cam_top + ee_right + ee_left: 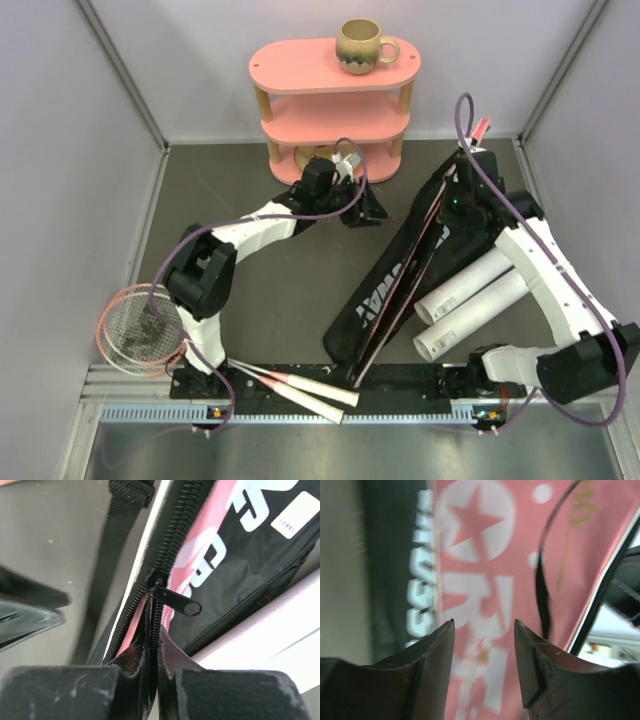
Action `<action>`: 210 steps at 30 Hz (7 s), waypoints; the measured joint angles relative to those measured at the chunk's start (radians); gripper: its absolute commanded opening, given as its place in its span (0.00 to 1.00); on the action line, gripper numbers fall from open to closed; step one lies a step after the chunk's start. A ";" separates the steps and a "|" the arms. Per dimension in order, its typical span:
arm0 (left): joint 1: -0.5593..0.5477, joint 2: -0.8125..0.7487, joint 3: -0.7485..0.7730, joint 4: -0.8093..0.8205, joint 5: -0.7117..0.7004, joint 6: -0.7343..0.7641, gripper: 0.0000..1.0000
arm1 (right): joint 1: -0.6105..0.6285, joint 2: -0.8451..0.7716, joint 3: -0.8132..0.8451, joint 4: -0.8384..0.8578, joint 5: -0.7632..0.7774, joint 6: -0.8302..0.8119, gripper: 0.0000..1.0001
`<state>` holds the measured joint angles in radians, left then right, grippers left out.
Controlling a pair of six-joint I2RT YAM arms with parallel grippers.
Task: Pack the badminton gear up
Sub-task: Open the racket bag at the center of the board, then move the racket to the center of the board, then pick up the racket from the center of the board, then place the racket in the racket bag.
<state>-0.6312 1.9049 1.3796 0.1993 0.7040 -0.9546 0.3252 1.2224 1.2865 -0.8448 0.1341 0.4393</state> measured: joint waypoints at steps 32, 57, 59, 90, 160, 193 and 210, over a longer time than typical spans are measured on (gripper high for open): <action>0.131 -1.014 -0.710 -1.332 -0.766 -0.314 0.99 | -0.021 0.304 0.066 0.135 -0.129 -0.099 0.00; 0.126 -0.699 -0.830 -1.300 -0.629 -0.469 0.95 | -0.023 0.283 0.042 0.164 -0.159 -0.098 0.00; 0.126 -0.695 -0.839 -1.287 -0.606 -0.469 0.91 | -0.023 0.283 0.042 0.164 -0.159 -0.098 0.00; 0.093 -0.287 -0.413 -1.112 -1.071 -0.091 0.75 | -0.023 0.257 0.016 0.175 -0.198 -0.099 0.00; 0.575 -0.193 -0.356 -0.742 -0.838 0.067 0.19 | -0.023 0.250 0.009 0.175 -0.253 -0.117 0.00; 0.082 -0.682 0.018 -0.796 -0.430 0.557 0.00 | -0.178 0.267 0.024 0.309 -0.380 -0.047 0.00; -0.395 -0.340 0.312 -1.057 -1.055 0.696 0.00 | -0.256 0.353 0.130 0.266 -0.259 0.138 0.00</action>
<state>-1.0260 1.5646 1.6917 -0.8581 -0.3511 -0.2584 0.0692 1.5757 1.4166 -0.5785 -0.1246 0.5774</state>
